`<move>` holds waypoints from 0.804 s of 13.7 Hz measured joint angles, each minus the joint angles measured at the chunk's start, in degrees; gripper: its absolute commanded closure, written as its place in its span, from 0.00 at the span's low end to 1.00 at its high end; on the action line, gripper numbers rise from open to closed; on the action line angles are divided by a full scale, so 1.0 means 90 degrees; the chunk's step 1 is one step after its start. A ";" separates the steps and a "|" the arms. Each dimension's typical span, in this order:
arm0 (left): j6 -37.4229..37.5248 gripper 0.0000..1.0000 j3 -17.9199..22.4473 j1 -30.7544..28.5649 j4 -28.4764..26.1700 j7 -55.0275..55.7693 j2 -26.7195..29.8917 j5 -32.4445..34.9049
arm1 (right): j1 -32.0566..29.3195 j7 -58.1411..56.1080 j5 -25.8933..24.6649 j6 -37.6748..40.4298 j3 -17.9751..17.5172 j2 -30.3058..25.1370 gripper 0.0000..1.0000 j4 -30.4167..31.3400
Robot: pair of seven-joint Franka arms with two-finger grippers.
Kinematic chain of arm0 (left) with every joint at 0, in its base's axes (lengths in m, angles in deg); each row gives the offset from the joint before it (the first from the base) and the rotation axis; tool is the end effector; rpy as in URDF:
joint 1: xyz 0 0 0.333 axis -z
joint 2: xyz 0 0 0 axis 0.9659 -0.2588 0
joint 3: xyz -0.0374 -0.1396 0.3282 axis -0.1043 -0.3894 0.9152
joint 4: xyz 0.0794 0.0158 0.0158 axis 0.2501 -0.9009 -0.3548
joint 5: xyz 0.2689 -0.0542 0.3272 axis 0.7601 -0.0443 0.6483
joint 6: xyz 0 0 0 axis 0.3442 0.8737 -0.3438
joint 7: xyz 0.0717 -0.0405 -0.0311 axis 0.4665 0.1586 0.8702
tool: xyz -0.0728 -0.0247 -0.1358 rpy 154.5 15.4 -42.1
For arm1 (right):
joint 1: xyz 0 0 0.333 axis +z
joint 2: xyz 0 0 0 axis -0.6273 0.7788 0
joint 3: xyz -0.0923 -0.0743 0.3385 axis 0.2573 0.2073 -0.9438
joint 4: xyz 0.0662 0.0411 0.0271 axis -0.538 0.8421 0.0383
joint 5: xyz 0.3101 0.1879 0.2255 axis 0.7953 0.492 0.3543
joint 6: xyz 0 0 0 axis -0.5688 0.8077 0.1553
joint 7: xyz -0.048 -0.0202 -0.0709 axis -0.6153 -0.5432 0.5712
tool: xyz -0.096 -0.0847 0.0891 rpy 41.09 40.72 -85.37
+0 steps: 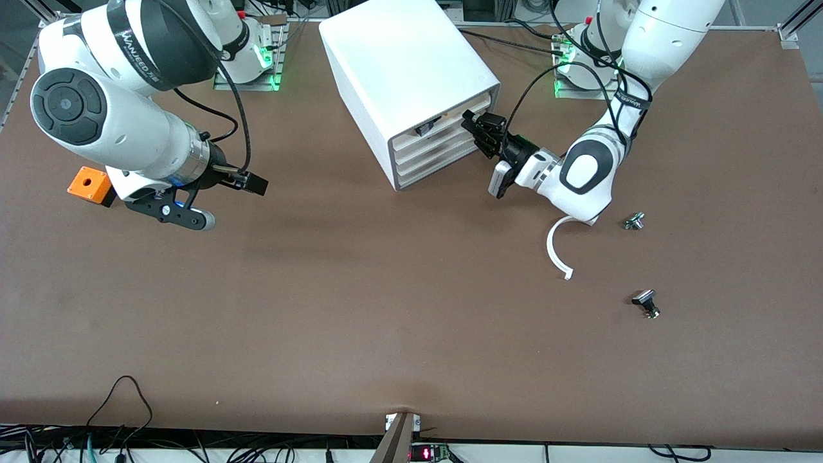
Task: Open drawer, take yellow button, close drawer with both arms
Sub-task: 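Grasp the drawer handle with the left gripper and pull the drawer open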
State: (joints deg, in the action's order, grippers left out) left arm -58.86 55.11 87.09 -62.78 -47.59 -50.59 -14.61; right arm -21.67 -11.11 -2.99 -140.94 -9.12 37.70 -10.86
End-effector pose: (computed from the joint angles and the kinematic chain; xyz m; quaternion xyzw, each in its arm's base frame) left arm 0.4432 -0.3121 0.2268 0.6751 -0.2547 -0.2192 0.6568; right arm 0.6304 0.2338 0.5164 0.9825 -0.1519 -0.1076 0.0084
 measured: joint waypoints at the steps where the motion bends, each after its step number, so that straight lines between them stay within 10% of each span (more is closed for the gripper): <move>1: -0.0013 0.61 0.0000 0.0012 -0.0003 -0.0001 0.0000 0.0000 | 0.0001 0.0002 0.0000 0.0000 0.0000 0.0000 0.00 0.0000; 4: -0.0055 0.67 -0.0010 0.0125 -0.0036 -0.0001 -0.0018 -0.0003 | 0.0009 0.0038 0.0000 0.0001 0.0000 0.0000 0.00 0.0000; 7: -0.0118 0.97 -0.0018 0.0243 -0.0046 -0.0002 -0.0027 -0.0046 | 0.0014 0.0087 0.0000 0.0004 0.0000 0.0000 0.00 0.0000; 11: -0.0077 1.00 -0.0017 0.0210 -0.0039 -0.0009 -0.0016 -0.0090 | 0.0032 0.0118 0.0000 0.0005 0.0000 0.0000 0.00 0.0000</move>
State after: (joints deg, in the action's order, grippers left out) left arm -59.55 54.96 88.98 -63.13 -47.66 -50.73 -15.42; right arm -21.39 -10.05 -2.99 -140.90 -9.12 37.71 -10.86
